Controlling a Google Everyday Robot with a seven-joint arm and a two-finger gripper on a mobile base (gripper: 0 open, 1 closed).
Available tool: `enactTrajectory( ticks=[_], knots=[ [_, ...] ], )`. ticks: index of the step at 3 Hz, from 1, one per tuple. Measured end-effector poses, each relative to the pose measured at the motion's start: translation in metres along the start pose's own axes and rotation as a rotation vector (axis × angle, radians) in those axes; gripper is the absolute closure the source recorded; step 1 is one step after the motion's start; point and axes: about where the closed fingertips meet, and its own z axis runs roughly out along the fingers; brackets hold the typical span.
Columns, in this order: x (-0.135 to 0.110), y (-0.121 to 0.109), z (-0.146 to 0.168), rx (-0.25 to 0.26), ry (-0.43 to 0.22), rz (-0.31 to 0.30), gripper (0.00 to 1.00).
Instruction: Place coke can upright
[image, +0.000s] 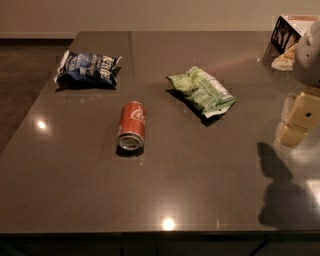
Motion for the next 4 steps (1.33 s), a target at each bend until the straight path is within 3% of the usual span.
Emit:
enactTrajectory(
  ticks=[2,3,4],
  knots=[
    [-0.008,-0.006,0.003,-0.009,0.027,0.021,0.0],
    [-0.038,-0.027,0.015,-0.021,0.072,0.082,0.0],
    [-0.078,-0.049,0.03,-0.027,0.087,0.184,0.0]
  ],
)
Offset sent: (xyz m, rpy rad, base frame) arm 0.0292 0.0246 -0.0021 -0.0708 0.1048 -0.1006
